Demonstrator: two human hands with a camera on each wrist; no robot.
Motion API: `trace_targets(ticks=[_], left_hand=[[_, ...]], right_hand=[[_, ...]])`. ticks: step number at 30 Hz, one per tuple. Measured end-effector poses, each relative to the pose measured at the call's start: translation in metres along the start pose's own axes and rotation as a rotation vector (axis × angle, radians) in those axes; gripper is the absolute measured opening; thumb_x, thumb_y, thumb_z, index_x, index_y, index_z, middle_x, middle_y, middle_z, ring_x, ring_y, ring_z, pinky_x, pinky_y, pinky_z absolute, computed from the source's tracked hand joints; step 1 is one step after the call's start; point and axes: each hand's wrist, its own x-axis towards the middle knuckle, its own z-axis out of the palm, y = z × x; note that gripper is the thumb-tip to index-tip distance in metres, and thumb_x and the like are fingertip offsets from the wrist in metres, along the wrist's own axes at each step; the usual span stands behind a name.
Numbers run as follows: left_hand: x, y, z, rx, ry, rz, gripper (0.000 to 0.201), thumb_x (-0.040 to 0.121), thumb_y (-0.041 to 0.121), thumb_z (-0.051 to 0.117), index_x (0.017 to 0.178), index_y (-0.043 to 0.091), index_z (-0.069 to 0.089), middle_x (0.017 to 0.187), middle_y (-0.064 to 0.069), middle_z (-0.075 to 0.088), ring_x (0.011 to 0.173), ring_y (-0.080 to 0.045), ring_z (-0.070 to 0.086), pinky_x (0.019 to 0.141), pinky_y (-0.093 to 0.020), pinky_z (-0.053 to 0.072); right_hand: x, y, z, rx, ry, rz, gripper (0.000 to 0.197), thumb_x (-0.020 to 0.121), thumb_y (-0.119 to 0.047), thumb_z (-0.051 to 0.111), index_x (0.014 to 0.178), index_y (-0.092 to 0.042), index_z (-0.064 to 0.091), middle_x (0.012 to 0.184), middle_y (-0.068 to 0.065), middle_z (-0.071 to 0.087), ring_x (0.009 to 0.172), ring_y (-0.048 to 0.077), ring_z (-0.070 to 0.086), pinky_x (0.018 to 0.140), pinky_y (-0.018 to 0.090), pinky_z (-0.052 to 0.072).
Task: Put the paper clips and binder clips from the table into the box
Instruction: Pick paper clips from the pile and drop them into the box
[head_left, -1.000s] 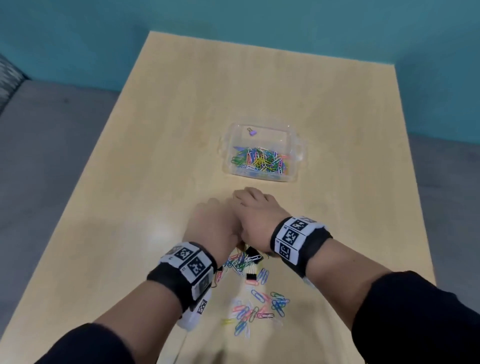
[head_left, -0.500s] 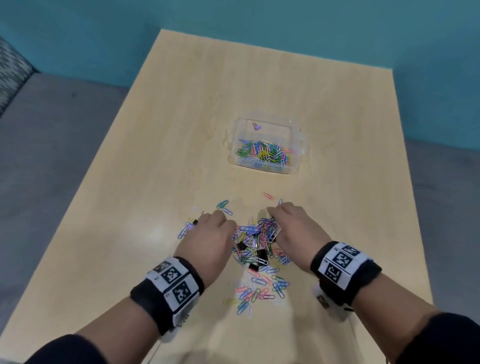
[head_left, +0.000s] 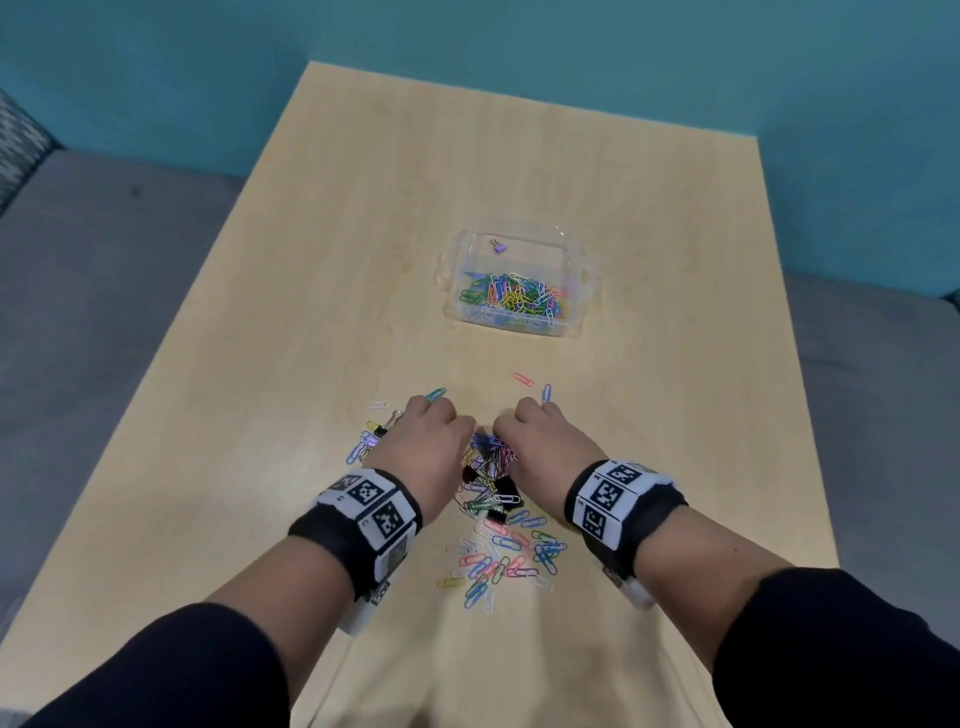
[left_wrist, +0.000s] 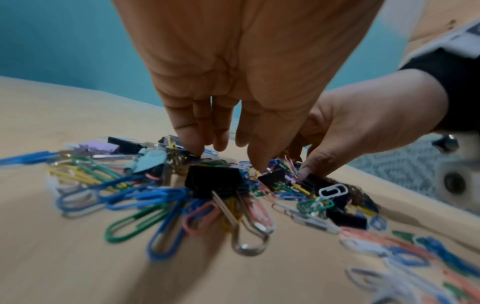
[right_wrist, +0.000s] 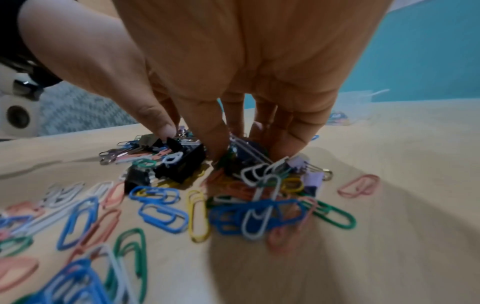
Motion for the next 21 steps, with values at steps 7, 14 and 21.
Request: trace_targets(ticks=[7, 14, 21], left_hand=[[0.011, 0.006, 0.001, 0.056, -0.061, 0.103, 0.052, 0.072, 0.008, 0.057, 0.121, 0.022, 0.045, 0.11, -0.003, 0.046, 0.1, -0.027, 0.039, 0.069, -0.032, 0.041], [0.032, 0.003, 0.0, -0.063, -0.127, 0.083, 0.055, 0.073, 0.004, 0.053, 0.122, 0.027, 0.051, 0.108, -0.005, 0.043, 0.094, -0.03, 0.045, 0.079, -0.046, 0.048], [0.046, 0.004, -0.006, 0.036, -0.155, 0.124, 0.037, 0.078, 0.006, 0.054, 0.11, 0.025, 0.054, 0.099, -0.005, 0.04, 0.074, -0.025, 0.049, 0.06, -0.036, 0.043]], right_hand=[[0.009, 0.001, -0.011, 0.187, -0.03, 0.116, 0.008, 0.088, -0.013, 0.055, 0.095, -0.014, 0.051, 0.095, 0.006, 0.049, 0.087, 0.028, 0.051, 0.068, 0.034, 0.037], [0.011, 0.015, -0.021, 0.399, -0.007, 0.276, 0.007, 0.086, -0.019, 0.061, 0.092, -0.016, 0.061, 0.085, 0.004, 0.06, 0.074, 0.022, 0.055, 0.058, 0.029, 0.036], [0.013, 0.029, -0.019, 0.606, 0.022, 0.345, 0.004, 0.084, -0.021, 0.065, 0.081, -0.02, 0.067, 0.071, 0.001, 0.061, 0.055, 0.013, 0.051, 0.052, 0.025, 0.036]])
